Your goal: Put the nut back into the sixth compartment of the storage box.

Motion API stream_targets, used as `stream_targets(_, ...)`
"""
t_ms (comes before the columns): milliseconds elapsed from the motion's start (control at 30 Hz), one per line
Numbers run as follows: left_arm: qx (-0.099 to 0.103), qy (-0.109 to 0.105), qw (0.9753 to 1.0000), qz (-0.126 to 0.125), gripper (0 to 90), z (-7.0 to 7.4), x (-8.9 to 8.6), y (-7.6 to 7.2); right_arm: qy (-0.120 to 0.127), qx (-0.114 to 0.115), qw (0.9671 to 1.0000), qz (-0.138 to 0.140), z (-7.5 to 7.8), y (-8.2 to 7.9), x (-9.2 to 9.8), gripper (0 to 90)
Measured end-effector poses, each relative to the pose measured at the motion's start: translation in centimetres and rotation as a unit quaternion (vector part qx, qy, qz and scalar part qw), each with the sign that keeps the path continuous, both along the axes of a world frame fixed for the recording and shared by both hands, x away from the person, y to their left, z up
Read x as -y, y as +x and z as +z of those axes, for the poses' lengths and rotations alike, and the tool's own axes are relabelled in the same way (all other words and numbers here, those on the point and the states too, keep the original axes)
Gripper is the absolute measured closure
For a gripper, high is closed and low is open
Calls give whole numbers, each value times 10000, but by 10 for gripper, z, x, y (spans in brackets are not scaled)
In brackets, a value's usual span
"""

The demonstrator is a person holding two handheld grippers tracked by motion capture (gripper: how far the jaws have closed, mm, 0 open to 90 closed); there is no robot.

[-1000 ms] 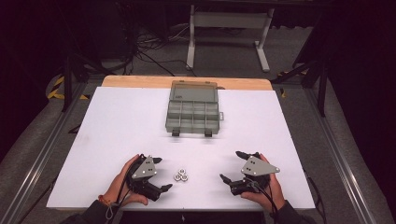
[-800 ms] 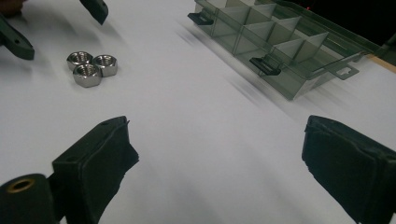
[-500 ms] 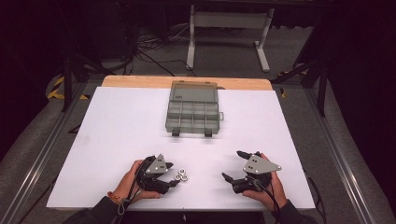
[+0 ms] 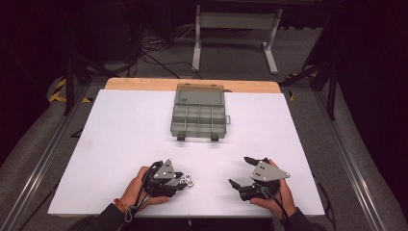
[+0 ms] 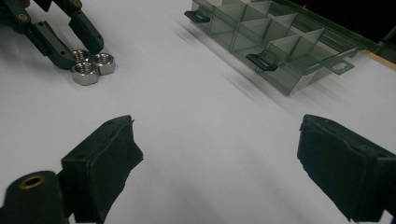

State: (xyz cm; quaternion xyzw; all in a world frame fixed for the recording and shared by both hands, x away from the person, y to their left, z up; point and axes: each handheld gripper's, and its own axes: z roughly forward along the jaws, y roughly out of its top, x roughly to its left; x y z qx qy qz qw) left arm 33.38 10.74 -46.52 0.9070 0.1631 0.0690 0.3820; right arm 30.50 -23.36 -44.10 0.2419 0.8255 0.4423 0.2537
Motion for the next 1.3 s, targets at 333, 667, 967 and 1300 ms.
stream_targets(333, 3, -136, 9999, 32, 698, -2, -1, -2, 149, 133, 9998, -81, 3, -1, 2, 124)
stream_targets(667, 213, -242, 9994, 127, 698, 6, -13, -5, 244, 239, 9993, -125, 7, -2, 5, 122)
stream_targets(967, 447, -412, 9978, 273, 698, 17, -22, -3, 230, 250, 9993, -123, 7, -3, 5, 119)
stream_targets(1300, 703, -584, 9948, 452, 698, 31, -26, 5, 231, 290, 9992, -154, 9, -3, 6, 120)
